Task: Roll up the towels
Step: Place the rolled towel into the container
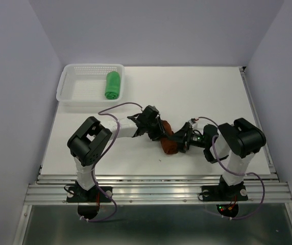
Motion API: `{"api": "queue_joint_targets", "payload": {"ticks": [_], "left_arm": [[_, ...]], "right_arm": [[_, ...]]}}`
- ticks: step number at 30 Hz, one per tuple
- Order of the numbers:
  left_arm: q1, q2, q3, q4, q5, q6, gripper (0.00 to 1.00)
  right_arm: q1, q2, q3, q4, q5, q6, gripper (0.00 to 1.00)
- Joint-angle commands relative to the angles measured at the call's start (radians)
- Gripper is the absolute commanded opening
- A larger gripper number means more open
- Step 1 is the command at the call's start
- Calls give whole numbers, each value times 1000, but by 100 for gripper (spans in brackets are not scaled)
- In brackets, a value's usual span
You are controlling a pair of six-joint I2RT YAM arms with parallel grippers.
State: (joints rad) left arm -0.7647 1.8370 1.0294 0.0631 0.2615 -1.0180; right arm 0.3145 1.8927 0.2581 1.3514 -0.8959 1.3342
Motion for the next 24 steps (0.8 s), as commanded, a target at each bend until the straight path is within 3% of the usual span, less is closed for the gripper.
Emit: {"api": "queue_joint_targets", "payload": {"ticks": [1, 5, 7, 8, 9, 11, 15, 24], "left_arm": [[8, 24, 72, -97, -87, 191, 0], [30, 11, 132, -198, -183, 326, 0], [36, -8, 153, -218, -206, 413, 0], [36, -15, 156, -218, -218, 450, 0], [36, -25, 173, -226, -249, 472, 0], [36, -31, 192, -250, -292, 537, 0], [45, -44, 250, -285, -314, 637, 0], [128, -99, 507, -479, -288, 966, 0]], "right_arm": [[3, -151, -2, 79, -46, -127, 100], [3, -392, 24, -313, 1, -411, 100], [3, -571, 73, -622, 81, -534, 100], [3, -631, 101, -755, 121, -673, 100], [3, -685, 162, -984, 228, -734, 100], [3, -825, 216, -1238, 433, -847, 100], [3, -967, 300, -1443, 630, -918, 100], [3, -1057, 391, -1517, 778, -978, 100]]}}
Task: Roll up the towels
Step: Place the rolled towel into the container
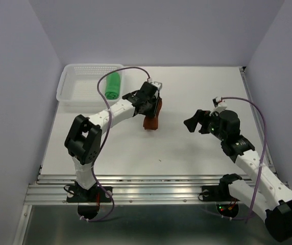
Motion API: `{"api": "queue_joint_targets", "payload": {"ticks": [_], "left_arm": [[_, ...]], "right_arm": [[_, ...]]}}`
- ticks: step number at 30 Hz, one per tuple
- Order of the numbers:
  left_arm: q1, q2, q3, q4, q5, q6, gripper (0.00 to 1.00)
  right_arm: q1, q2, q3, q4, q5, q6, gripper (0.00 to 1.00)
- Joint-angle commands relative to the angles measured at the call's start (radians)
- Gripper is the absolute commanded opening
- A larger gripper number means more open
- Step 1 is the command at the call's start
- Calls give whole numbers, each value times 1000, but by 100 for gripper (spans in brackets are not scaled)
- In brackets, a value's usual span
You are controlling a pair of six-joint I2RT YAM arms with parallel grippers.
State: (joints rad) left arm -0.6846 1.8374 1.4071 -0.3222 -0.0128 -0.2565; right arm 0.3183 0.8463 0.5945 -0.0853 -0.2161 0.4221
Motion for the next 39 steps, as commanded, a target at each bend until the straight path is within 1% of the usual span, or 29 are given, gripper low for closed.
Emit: {"api": "queue_joint_targets", "payload": {"ticks": [1, 2, 3, 5, 6, 7, 8, 11, 12, 13, 16, 21, 23, 28, 33, 36, 39], "left_arm": [[68, -110, 151, -103, 0, 223, 0], [91, -115, 173, -118, 29, 270, 0], [112, -119, 193, -136, 103, 317, 0], [167, -135, 239, -162, 93, 415, 0], [186, -139, 254, -173, 80, 443, 0], [206, -141, 301, -189, 79, 466, 0], [226, -141, 329, -230, 91, 488, 0], [333, -148, 414, -259, 198, 598, 0], [358, -150, 430, -265, 230, 599, 0], [384, -148, 470, -278, 259, 629, 0], [474, -130, 544, -310, 293, 629, 0], [609, -96, 561, -314, 450, 634, 0], [658, -54, 584, -334, 493, 646, 0], [723, 57, 656, -359, 620, 648, 0], [801, 152, 711, -379, 715, 628, 0], [823, 213, 739, -388, 767, 628, 0], [830, 272, 773, -397, 789, 629, 0]], "right_arm": [[-1, -6, 57, -82, 98, -69, 100], [-1, -1, 62, -83, 101, -72, 100], [-1, 7, 70, -87, 104, -83, 100], [-1, 14, 76, -91, 110, -91, 100], [-1, 14, 76, -90, 113, -91, 100], [-1, 8, 74, -91, 118, -91, 100], [-1, 4, 73, -90, 121, -91, 100], [-1, -1, 67, -91, 144, -97, 100], [-1, 2, 65, -90, 146, -97, 100], [-1, 5, 65, -93, 149, -97, 100], [-1, 26, 70, -99, 159, -97, 100], [-1, 56, 80, -105, 175, -101, 100], [-1, 74, 85, -105, 178, -102, 100], [-1, 128, 108, -111, 185, -102, 100], [-1, 171, 128, -114, 178, -98, 100], [-1, 200, 142, -114, 173, -95, 100], [-1, 218, 156, -114, 167, -94, 100]]}}
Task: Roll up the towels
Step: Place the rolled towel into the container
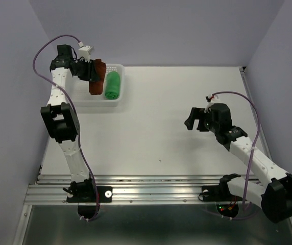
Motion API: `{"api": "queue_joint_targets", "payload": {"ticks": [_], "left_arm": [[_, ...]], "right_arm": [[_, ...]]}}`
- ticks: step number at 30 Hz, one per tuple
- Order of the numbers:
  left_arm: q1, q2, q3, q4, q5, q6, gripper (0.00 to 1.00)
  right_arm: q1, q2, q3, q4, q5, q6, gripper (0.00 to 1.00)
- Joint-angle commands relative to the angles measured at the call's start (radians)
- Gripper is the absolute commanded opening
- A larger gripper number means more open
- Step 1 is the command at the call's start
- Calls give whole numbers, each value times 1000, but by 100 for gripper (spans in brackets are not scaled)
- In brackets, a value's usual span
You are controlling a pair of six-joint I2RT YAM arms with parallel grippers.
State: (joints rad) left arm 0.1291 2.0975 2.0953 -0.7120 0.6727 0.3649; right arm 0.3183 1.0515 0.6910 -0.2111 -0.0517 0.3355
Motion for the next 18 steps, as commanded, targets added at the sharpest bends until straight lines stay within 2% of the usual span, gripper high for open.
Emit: {"api": "queue_joint_targets", "payload": {"ticks": [1, 18], "left_arm": [[17, 39, 89, -7, 119, 9, 0], [46, 257, 259, -15, 128, -58, 0]], "right_arm": [[-1, 25, 61, 12, 4, -7, 100], [-1, 123, 108, 7, 3, 10, 100]]}}
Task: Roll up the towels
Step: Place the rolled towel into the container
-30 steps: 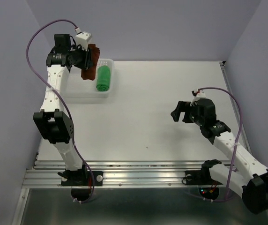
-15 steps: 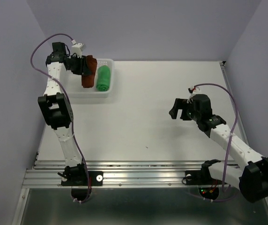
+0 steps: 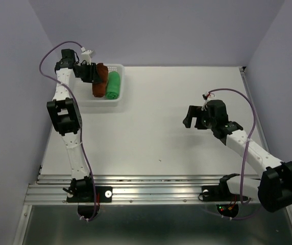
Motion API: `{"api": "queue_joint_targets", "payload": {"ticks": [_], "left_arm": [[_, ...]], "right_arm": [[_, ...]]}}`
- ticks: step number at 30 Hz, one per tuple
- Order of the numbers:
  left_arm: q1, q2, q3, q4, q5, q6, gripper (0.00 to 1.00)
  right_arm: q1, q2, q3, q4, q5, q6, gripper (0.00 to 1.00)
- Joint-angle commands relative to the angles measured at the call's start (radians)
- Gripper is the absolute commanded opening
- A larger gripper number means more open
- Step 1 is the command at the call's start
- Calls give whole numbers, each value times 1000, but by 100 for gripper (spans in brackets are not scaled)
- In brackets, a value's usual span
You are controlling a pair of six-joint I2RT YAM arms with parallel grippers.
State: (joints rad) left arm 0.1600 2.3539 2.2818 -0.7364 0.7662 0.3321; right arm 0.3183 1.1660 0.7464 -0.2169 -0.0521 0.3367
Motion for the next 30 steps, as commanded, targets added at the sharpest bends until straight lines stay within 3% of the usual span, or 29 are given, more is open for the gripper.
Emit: {"api": "queue_joint_targets", "payload": {"ticks": [1, 12, 23, 27, 30], "left_arm": [[18, 8, 74, 14, 32, -33, 0], [19, 90, 123, 37, -19, -61, 0], [4, 113, 124, 74, -146, -110, 0], [-27, 120, 125, 77, -300, -125, 0], [-34, 131, 127, 81, -295, -146, 0]], "right_arm": [[-1, 12, 56, 13, -2, 8, 100], [-1, 44, 80, 8, 5, 12, 100], [-1, 70, 96, 2, 6, 21, 100], [-1, 77, 94, 1, 11, 24, 100], [-1, 80, 91, 1, 11, 25, 100]]}}
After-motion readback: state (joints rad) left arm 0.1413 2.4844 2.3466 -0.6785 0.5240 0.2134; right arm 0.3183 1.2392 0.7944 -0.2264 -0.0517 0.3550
